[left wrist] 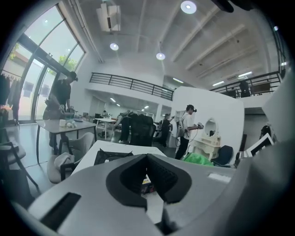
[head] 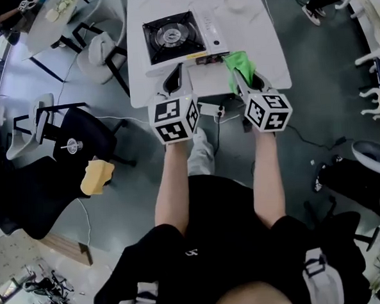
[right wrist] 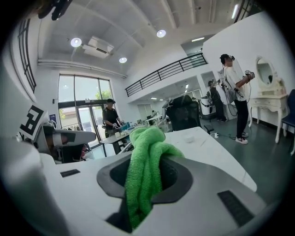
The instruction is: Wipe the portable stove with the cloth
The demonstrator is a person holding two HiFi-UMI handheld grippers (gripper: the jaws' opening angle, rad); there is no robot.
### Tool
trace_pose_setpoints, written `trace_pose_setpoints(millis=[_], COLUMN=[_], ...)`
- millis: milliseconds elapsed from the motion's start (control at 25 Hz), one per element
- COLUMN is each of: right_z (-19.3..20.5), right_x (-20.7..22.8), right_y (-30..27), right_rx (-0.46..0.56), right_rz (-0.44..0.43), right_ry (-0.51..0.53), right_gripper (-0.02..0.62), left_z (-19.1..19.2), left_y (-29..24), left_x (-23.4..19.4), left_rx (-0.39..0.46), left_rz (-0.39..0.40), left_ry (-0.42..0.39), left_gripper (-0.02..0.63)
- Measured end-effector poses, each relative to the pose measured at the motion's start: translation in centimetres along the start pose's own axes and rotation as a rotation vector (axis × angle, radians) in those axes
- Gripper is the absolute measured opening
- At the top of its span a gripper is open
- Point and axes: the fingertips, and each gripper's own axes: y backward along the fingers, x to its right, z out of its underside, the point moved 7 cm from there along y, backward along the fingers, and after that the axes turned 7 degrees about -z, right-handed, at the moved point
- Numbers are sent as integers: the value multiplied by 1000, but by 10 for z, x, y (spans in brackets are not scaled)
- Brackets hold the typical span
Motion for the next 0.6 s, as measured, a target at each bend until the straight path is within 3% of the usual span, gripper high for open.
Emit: trace_pose_setpoints(millis=[200, 400, 600], right_z=[-12, -13, -25], right_x=[8, 8, 37], right_y=[-73, -113, -122], right_rx=[-69, -132, -137], right_rz=[-29, -56, -33], right_ry=[19, 56, 57], right_gripper=[72, 72, 72], left_z=[-4, -8, -6], left_y=[-60, -105, -135], left_x=[-39, -41, -45], left_rx=[-44, -51, -80], left_rz=[-45, 17, 15], left_ry=[65, 85, 110], left_gripper=[-3, -3, -3])
